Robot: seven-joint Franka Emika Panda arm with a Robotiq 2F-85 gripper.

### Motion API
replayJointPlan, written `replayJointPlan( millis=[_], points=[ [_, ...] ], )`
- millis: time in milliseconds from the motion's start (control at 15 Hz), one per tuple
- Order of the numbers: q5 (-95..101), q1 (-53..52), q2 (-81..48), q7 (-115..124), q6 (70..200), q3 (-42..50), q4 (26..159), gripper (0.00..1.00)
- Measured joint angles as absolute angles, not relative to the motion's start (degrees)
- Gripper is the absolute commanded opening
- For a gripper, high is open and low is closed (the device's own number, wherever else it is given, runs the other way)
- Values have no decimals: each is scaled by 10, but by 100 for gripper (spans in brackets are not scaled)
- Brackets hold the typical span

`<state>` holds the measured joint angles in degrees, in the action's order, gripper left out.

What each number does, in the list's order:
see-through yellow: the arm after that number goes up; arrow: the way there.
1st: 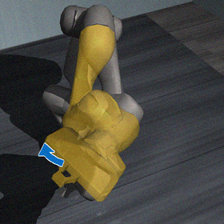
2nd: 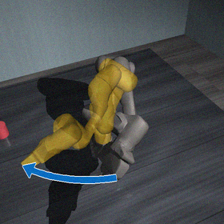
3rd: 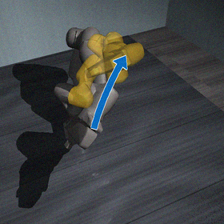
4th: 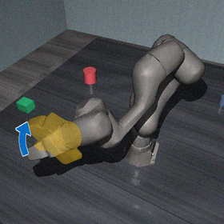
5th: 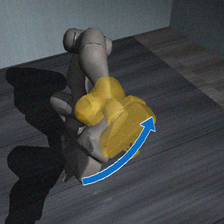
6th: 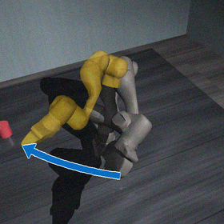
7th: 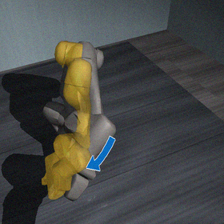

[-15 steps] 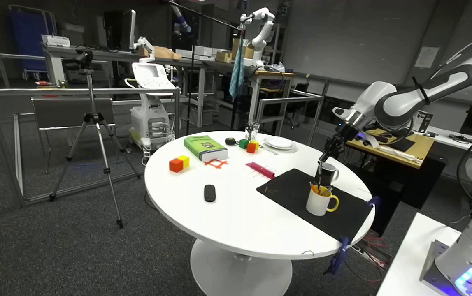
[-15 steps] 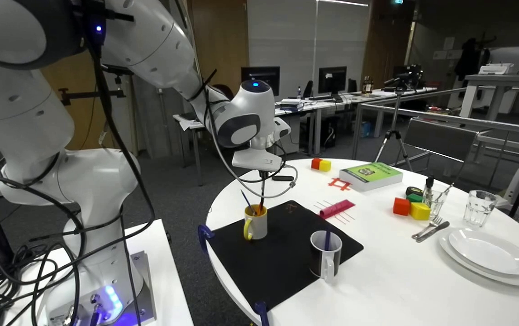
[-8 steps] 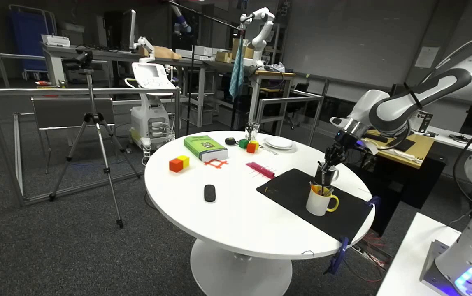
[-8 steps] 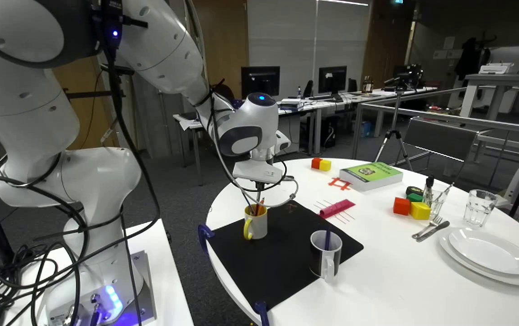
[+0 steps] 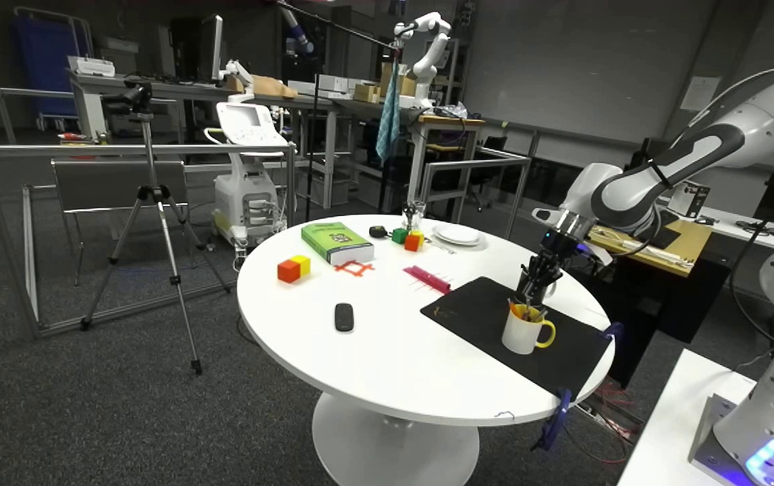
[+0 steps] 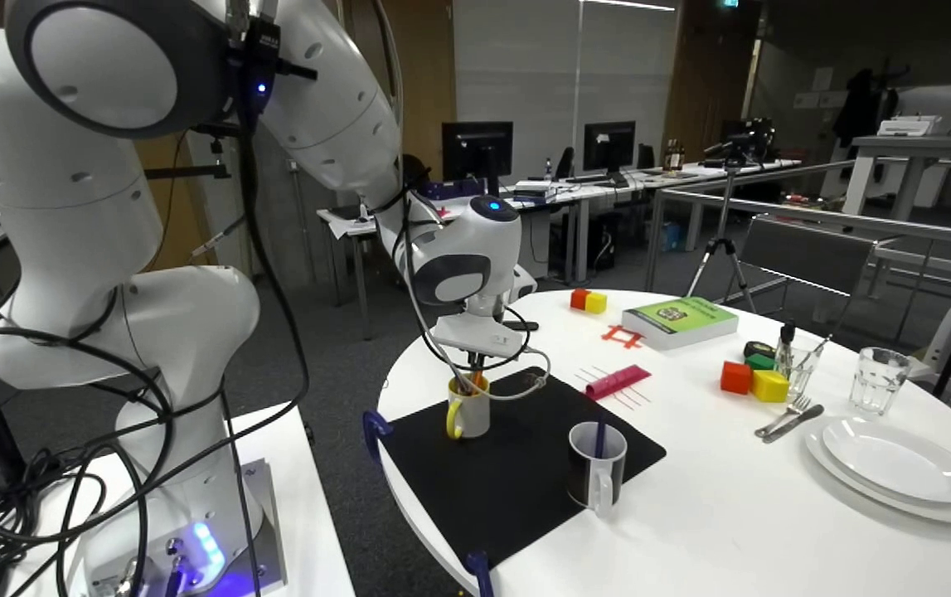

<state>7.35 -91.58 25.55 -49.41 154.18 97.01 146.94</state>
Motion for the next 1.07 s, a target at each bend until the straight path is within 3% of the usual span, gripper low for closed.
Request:
replayJointPlan(
  millis=[533,1067],
  points=[
    [118,-982,261,-478,1547,1039,1433,98],
    [149,-943,268,-467,1588,1037,1407,100]
  ],
)
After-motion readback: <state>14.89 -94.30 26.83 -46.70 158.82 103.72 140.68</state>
